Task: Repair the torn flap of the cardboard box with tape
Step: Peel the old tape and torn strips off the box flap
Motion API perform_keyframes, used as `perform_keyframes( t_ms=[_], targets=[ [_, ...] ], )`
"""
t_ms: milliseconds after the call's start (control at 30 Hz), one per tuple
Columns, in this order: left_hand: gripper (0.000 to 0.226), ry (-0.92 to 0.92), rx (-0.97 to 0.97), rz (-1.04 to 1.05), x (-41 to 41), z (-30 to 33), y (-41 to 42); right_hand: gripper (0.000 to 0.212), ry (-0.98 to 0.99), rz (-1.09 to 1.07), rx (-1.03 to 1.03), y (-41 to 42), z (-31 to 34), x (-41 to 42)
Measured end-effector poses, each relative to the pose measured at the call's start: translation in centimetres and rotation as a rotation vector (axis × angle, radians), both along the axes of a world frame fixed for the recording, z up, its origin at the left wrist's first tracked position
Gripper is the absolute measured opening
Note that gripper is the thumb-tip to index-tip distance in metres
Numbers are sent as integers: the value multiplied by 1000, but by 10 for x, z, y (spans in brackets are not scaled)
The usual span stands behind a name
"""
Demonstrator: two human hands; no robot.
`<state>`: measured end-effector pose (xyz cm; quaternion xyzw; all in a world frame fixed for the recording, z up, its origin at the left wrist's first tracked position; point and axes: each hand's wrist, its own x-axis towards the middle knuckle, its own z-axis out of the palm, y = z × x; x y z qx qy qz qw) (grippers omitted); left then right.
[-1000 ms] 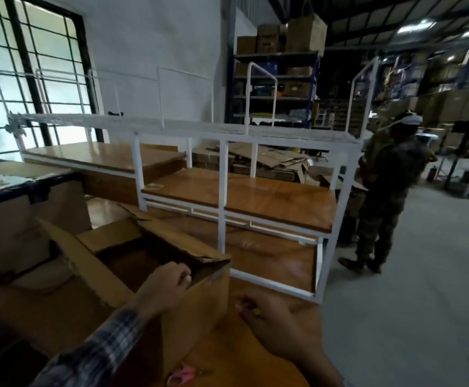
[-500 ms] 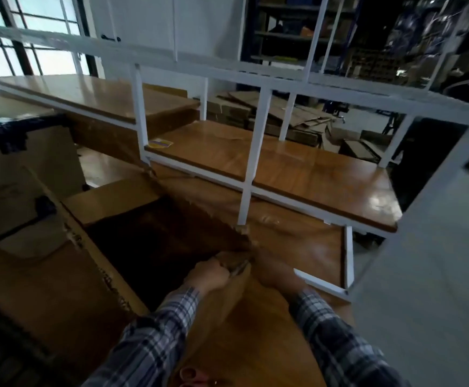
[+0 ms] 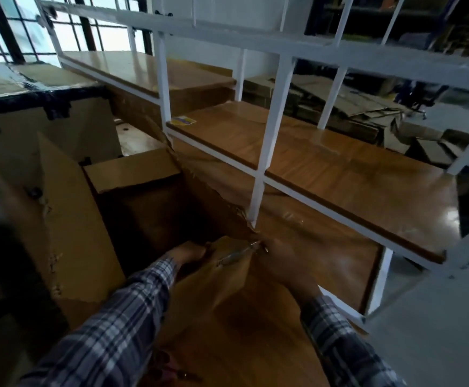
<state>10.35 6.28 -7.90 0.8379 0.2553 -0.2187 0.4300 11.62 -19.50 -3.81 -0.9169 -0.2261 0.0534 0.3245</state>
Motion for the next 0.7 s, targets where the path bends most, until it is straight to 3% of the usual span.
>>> perform_keyframes(
  t_ms=[100,200,300,500,700],
  targets=[
    [78,-87,5,99,1,-3,8,29,16,32,15,-7,-7,7],
    [64,-224,10,142,-5,-2,13,31,51,50,10,-5,-12,14],
    [49,-326,132,150,-15,20,9,36,53,90,-12,-2,-10,23],
    [30,-563,288,149,-21,40,8,26,57,61,-25,-1,-4,35],
    [25,-668,319,152,-24,50,1,19,77,-135,169,7,-11,39]
  ],
)
